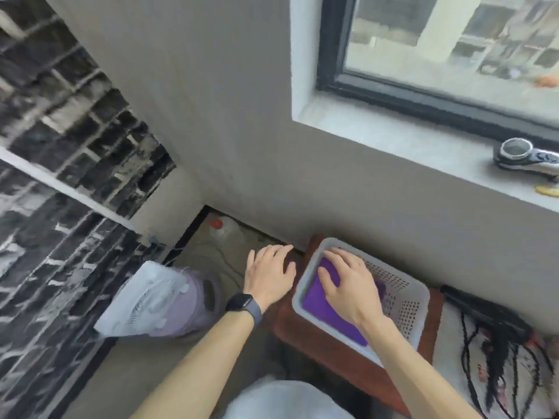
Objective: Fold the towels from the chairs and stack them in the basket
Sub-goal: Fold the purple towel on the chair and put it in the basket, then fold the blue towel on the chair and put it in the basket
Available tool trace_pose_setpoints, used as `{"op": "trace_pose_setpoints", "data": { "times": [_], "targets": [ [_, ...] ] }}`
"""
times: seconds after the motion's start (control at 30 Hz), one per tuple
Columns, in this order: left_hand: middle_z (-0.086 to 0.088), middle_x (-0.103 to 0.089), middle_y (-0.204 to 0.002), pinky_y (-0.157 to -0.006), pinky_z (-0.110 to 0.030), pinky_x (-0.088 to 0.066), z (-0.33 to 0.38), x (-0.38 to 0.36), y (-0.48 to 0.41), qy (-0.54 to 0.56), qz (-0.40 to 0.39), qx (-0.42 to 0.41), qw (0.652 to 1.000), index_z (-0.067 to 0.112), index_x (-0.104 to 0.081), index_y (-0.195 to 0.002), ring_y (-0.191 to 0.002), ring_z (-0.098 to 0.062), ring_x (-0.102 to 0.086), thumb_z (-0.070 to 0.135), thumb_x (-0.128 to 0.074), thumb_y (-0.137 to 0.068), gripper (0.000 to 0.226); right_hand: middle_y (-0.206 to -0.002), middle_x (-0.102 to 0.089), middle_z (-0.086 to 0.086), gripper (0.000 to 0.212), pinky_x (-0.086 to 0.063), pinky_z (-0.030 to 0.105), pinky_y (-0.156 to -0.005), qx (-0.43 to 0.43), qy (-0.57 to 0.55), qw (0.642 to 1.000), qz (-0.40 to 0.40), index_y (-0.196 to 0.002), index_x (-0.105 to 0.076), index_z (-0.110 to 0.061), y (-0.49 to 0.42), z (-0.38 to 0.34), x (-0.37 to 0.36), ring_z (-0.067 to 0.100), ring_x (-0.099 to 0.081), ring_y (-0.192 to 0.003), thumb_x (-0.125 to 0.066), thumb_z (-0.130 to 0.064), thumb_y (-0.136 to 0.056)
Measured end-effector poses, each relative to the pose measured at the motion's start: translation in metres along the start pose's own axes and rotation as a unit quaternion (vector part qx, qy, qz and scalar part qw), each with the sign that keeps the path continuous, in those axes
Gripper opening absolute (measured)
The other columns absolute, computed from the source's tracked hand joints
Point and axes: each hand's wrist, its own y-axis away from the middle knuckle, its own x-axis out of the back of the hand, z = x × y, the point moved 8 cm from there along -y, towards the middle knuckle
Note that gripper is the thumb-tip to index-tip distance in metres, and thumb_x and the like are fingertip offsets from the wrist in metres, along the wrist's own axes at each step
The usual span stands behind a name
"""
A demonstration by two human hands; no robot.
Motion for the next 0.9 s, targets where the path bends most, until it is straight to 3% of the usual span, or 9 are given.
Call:
{"op": "trace_pose_setpoints", "data": {
  "times": [0.1,0.23,0.37,0.5,0.63,0.73,0.9],
  "targets": [
    [0.007,-0.049,-0.147,-0.114,-0.044,-0.028,-0.059,0.056,0.056,0.038,0.08,0.099,0.991,0.033,-0.043,-0.145,-0.135,-0.019,-0.043,0.041,-0.046,-0.095,0.05,-0.14,-0.061,-0.007,0.04,-0.04,0.04,-0.113,0.122,-0.011,0.992,-0.029,-0.133,-0.064,-0.028,-0.003,-0.088,0.009,0.02,-0.047,-0.137,-0.053,-0.044,-0.098],
    [0.005,-0.053,-0.144,-0.108,-0.04,-0.036,-0.151,0.113,0.173,0.076,0.18,0.238,0.951,0.029,-0.047,-0.143,-0.13,-0.022,-0.048,0.04,-0.05,-0.095,0.049,-0.13,-0.067,-0.008,0.049,-0.043,0.039,-0.109,0.277,-0.039,0.958,-0.06,-0.127,-0.068,-0.027,0.026,-0.212,-0.004,0.023,-0.053,-0.129,-0.04,-0.051,-0.093],
    [-0.001,-0.052,-0.143,-0.105,-0.032,-0.038,-0.226,0.145,0.327,0.136,0.281,0.368,0.876,0.025,-0.049,-0.143,-0.13,-0.024,-0.049,0.031,-0.055,-0.097,0.048,-0.123,-0.07,-0.004,0.045,-0.044,0.037,-0.106,0.44,-0.042,0.89,-0.114,-0.122,-0.069,-0.022,0.094,-0.337,-0.048,0.027,-0.061,-0.119,-0.045,-0.046,-0.093],
    [0.003,-0.055,-0.141,-0.101,-0.035,-0.046,-0.271,0.151,0.491,0.147,0.341,0.468,0.802,0.031,-0.047,-0.143,-0.129,-0.023,-0.05,0.036,-0.053,-0.097,0.046,-0.122,-0.07,-0.001,0.049,-0.043,0.039,-0.106,0.559,-0.039,0.806,-0.191,-0.123,-0.068,-0.018,0.202,-0.444,-0.095,0.028,-0.06,-0.12,-0.041,-0.047,-0.094],
    [-0.005,-0.06,-0.134,-0.101,-0.035,-0.044,-0.297,0.144,0.639,0.141,0.389,0.545,0.729,0.025,-0.054,-0.139,-0.123,-0.028,-0.055,0.027,-0.058,-0.094,0.045,-0.112,-0.072,0.003,0.043,-0.048,0.039,-0.098,0.622,-0.05,0.751,-0.217,-0.117,-0.069,-0.019,0.315,-0.525,-0.123,0.031,-0.062,-0.109,-0.043,-0.044,-0.093],
    [-0.002,-0.063,-0.13,-0.1,-0.036,-0.047,-0.311,0.132,0.738,0.142,0.422,0.582,0.68,0.027,-0.058,-0.135,-0.12,-0.024,-0.058,0.028,-0.06,-0.092,0.043,-0.117,-0.071,-0.001,0.047,-0.045,0.04,-0.1,0.659,-0.044,0.708,-0.249,-0.121,-0.067,-0.023,0.398,-0.572,-0.151,0.028,-0.061,-0.114,-0.039,-0.047,-0.093],
    [0.002,-0.059,-0.135,-0.104,-0.033,-0.043,-0.35,0.116,0.883,0.117,0.441,0.618,0.64,0.03,-0.056,-0.137,-0.125,-0.02,-0.054,0.028,-0.058,-0.092,0.044,-0.127,-0.068,-0.005,0.046,-0.042,0.038,-0.105,0.7,-0.05,0.658,-0.274,-0.127,-0.065,-0.024,0.525,-0.639,-0.197,0.022,-0.06,-0.12,-0.042,-0.047,-0.094]
  ]
}}
